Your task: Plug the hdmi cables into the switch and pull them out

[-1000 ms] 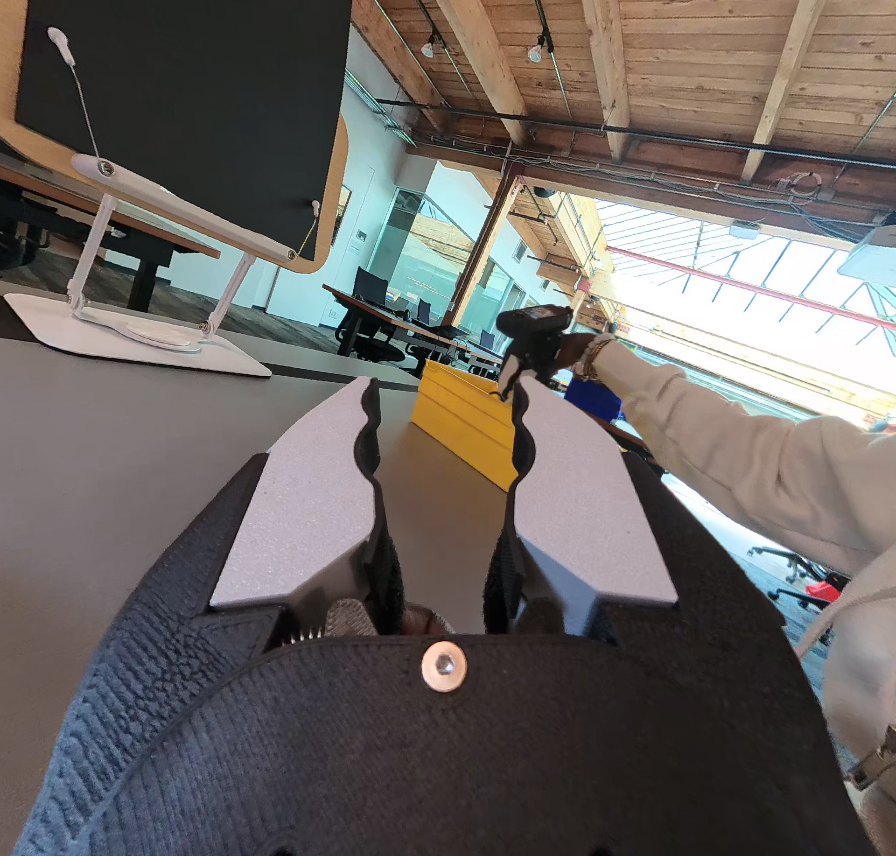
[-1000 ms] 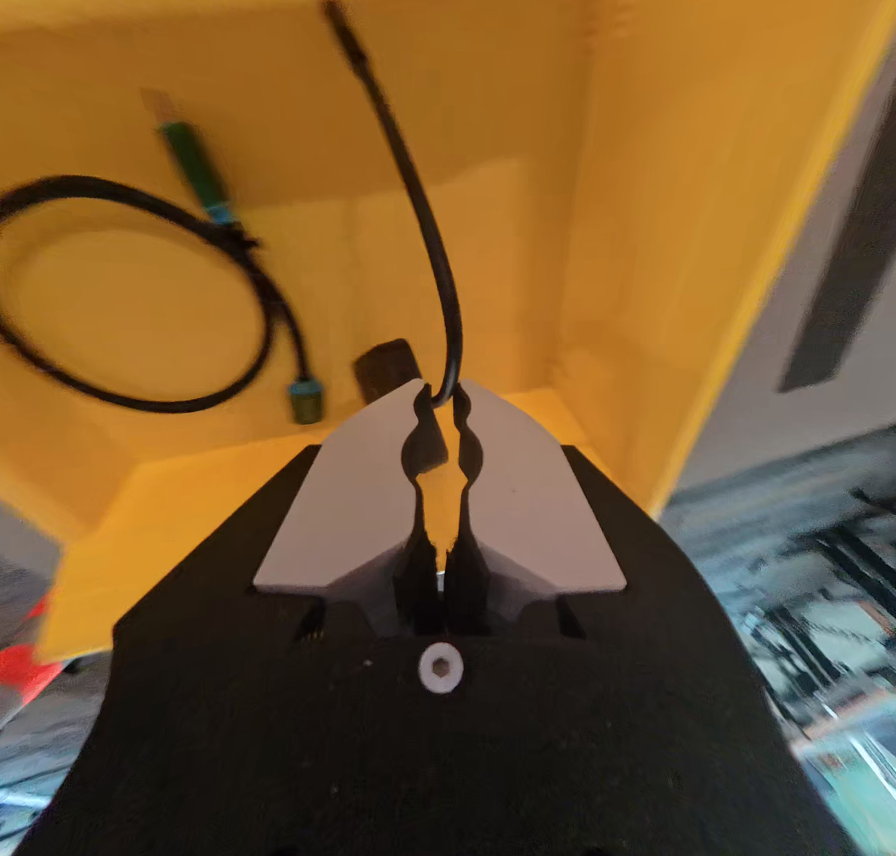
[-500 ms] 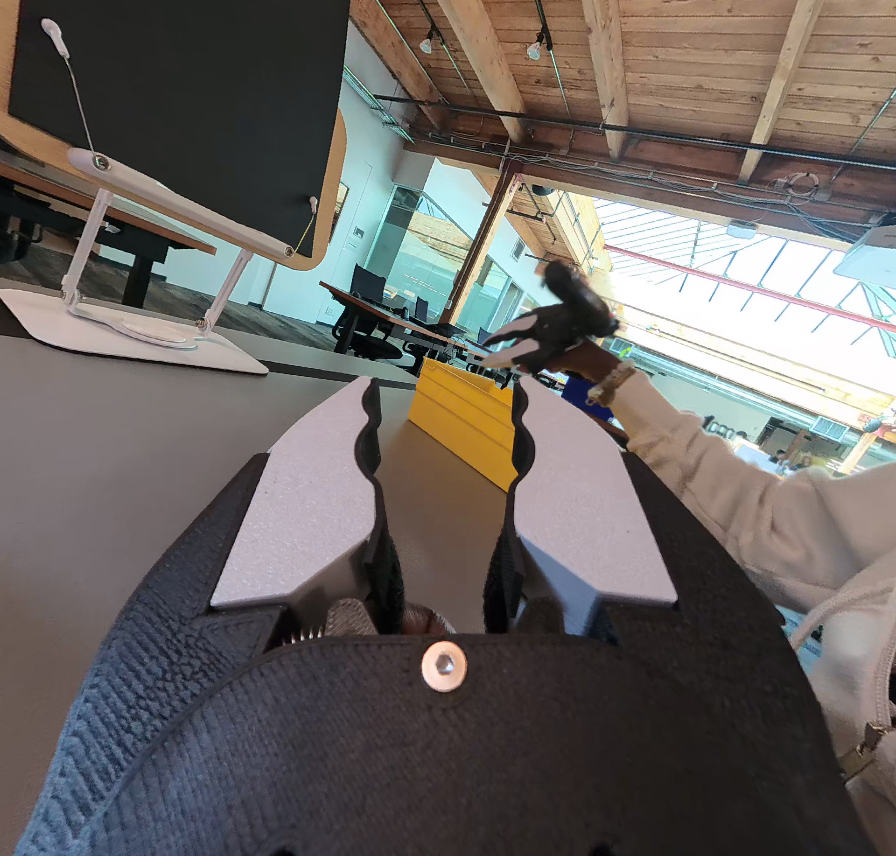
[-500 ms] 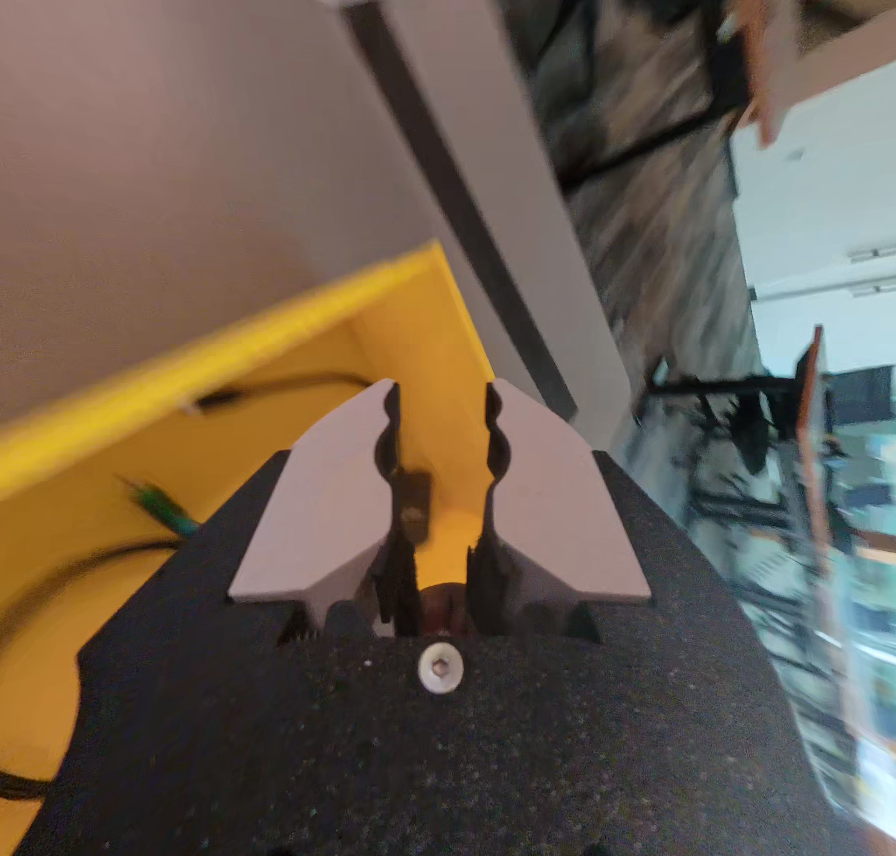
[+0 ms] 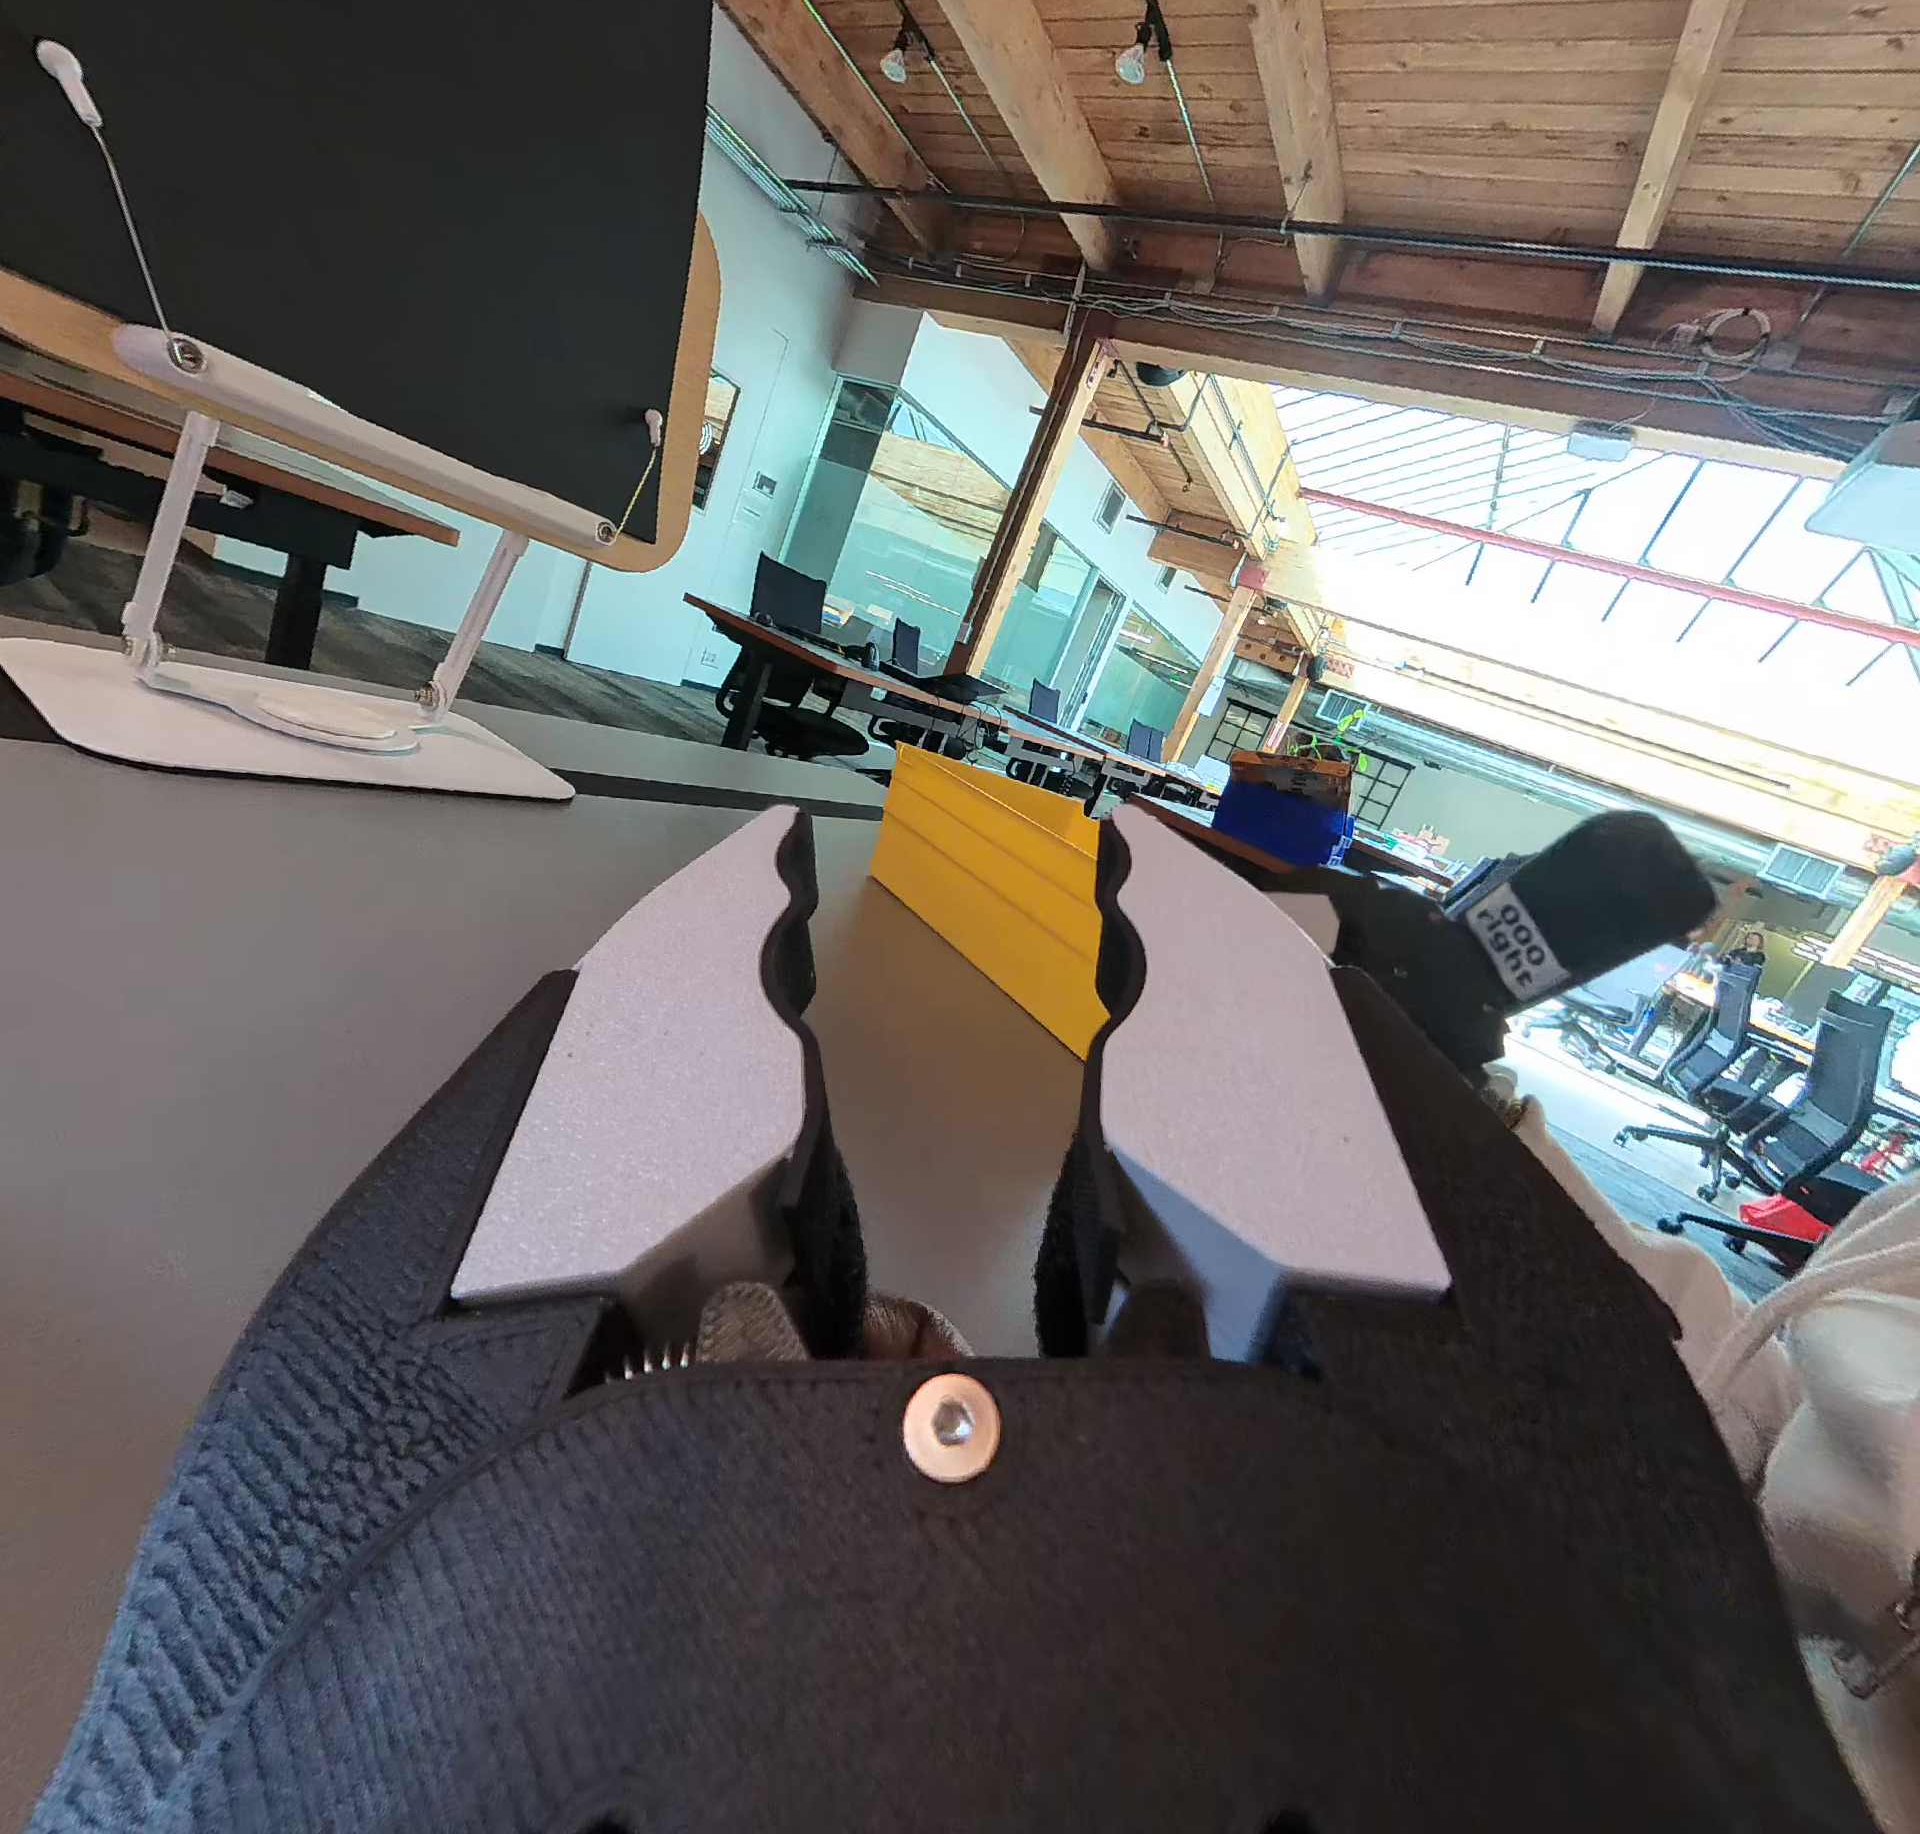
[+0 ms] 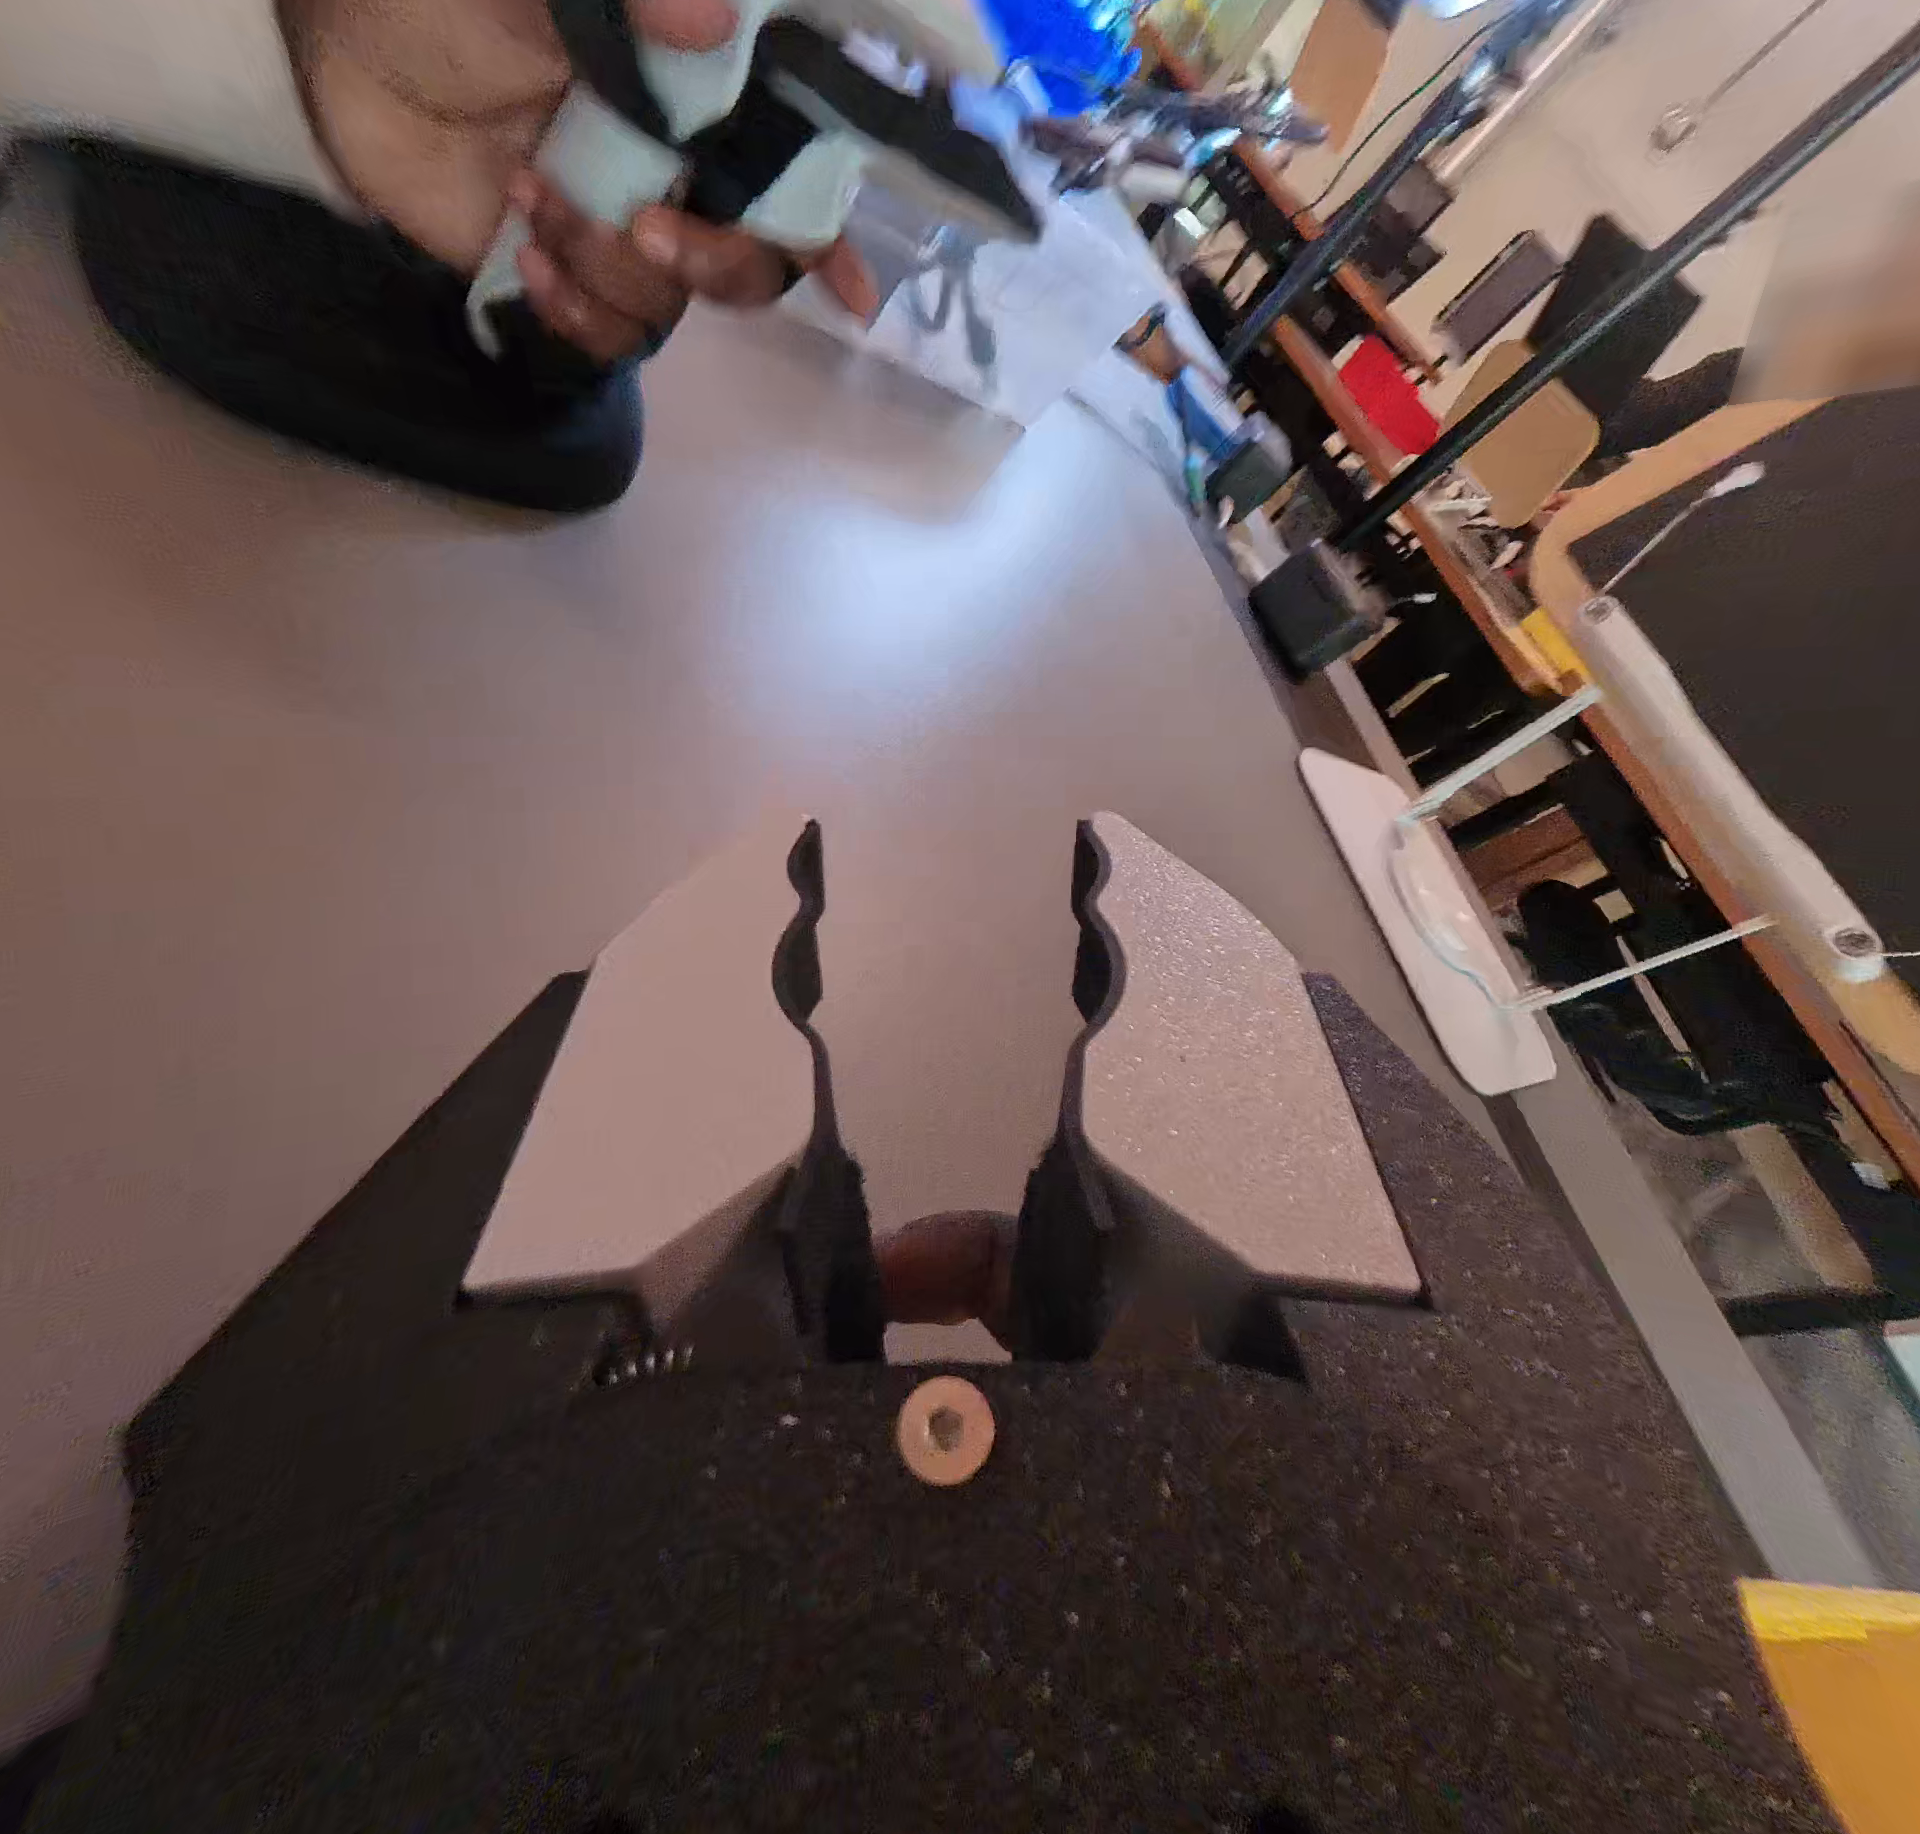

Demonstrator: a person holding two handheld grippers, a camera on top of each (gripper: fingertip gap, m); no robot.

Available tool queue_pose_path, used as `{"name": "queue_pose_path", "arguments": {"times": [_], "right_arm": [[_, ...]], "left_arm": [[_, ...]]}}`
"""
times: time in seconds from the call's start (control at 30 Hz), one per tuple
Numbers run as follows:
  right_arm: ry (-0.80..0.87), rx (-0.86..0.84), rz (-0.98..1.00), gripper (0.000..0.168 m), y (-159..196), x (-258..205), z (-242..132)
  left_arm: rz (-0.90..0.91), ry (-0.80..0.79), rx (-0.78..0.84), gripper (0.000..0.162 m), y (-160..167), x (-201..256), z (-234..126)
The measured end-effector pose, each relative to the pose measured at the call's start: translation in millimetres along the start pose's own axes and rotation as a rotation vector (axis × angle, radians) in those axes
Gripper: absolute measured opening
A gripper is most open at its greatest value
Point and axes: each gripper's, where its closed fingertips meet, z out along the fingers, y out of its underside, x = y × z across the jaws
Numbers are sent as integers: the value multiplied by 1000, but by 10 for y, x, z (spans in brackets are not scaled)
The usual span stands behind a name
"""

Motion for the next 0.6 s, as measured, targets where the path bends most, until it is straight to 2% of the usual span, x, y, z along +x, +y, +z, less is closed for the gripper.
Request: {"name": "queue_pose_path", "arguments": {"times": [0.07, 0.13, 0.17, 0.27, 0.33, 0.43, 0.53, 0.6], "right_arm": [[-15, 120, 140, 42, -147, 40, 29], [-128, 163, 307, 41, -133, -91, 62], [-186, 128, 314, 43, -84, -173, 81], [-209, 74, 268, 49, -38, -248, 118], [-221, 72, 238, 50, -44, -289, 117], [-217, 64, 254, 50, -28, -275, 125], [-202, 62, 265, 50, -19, -246, 124], [-202, 60, 260, 50, -17, -251, 124]], "left_arm": [[13, 4, -4, 52, 5, 18, 4], [57, 7, 4, 51, -12, 61, -3], [79, 6, 5, 50, -20, 86, -5], [114, 7, -31, 51, -125, 205, 1], [154, -30, 3, 54, -465, 241, -24], [259, -262, 90, 54, -1224, -41, -212], [363, -537, 51, 61, -1796, -623, -494], [300, -681, -25, 77, -1930, -1151, -661]]}}
